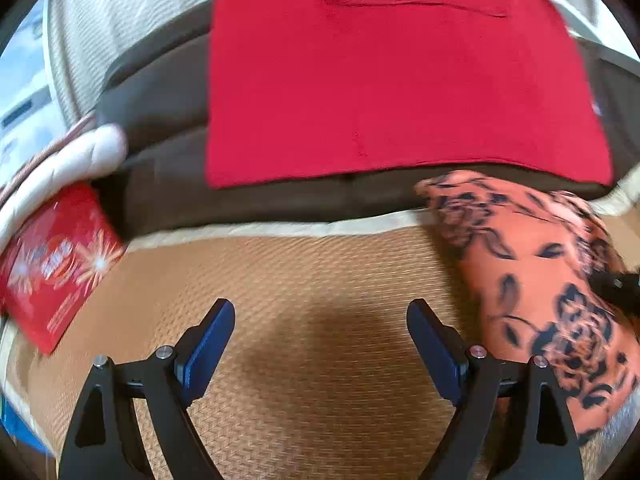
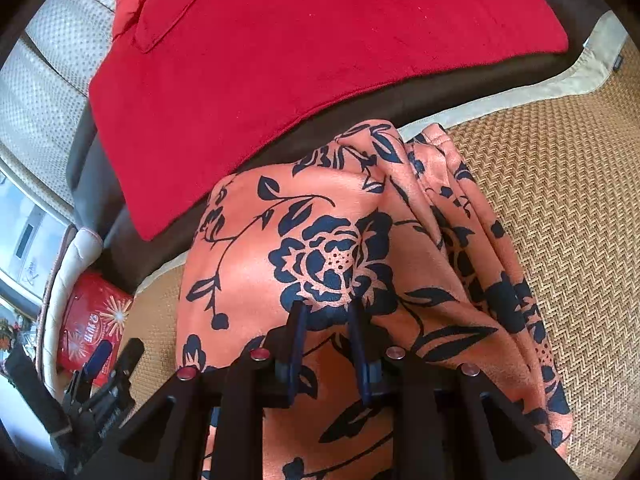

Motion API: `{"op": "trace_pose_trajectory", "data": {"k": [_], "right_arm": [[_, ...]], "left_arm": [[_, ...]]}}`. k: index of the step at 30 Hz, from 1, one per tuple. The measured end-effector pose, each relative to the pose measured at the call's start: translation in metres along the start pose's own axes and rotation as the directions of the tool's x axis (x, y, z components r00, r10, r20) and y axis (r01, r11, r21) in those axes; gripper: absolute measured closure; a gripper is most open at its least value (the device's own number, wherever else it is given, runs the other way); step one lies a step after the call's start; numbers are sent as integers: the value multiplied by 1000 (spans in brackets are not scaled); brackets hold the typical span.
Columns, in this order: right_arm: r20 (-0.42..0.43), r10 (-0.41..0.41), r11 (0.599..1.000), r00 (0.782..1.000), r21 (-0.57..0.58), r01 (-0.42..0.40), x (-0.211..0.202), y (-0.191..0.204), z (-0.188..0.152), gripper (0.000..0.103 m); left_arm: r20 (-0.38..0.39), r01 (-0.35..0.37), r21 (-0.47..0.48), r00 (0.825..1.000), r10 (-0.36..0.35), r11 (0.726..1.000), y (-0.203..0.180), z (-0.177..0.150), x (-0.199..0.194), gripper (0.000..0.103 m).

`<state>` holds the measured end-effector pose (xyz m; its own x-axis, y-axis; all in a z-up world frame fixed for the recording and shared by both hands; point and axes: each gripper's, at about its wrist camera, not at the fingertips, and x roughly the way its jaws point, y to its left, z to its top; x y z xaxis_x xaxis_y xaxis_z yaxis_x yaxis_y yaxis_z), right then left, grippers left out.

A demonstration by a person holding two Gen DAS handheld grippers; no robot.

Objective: Fold small clothes

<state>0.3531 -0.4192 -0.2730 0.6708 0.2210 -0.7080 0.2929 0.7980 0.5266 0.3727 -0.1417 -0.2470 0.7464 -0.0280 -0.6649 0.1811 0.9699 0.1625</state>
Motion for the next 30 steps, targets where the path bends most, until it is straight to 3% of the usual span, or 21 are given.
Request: {"op": "trace_pose_trajectory", "data": {"k": [6, 15, 23, 26, 30], "right_arm": [[6, -19, 1000, 1000, -14, 19, -5, -5, 2, 77], [5, -26, 1000, 1000, -16, 26, -2, -5, 2, 77], [4, -30, 999, 1000, -20, 30, -1, -4, 2, 77], [1, -24, 999, 1000, -21, 24, -1, -4, 3, 78], [50, 32, 999, 998, -27, -30, -13, -3, 11, 76]], "left_arm": [[-94, -60, -81, 994, 52, 995, 28, -5, 17, 15], [-33, -67, -92, 997, 64, 994, 44, -3, 10, 15], [-26, -51, -90, 998, 49, 995, 40, -1, 7, 15], [-20, -16, -93, 1000, 14, 996, 35, 0, 8, 15], [-30, 135, -61, 990, -137, 989, 7, 6, 18, 15]]}}
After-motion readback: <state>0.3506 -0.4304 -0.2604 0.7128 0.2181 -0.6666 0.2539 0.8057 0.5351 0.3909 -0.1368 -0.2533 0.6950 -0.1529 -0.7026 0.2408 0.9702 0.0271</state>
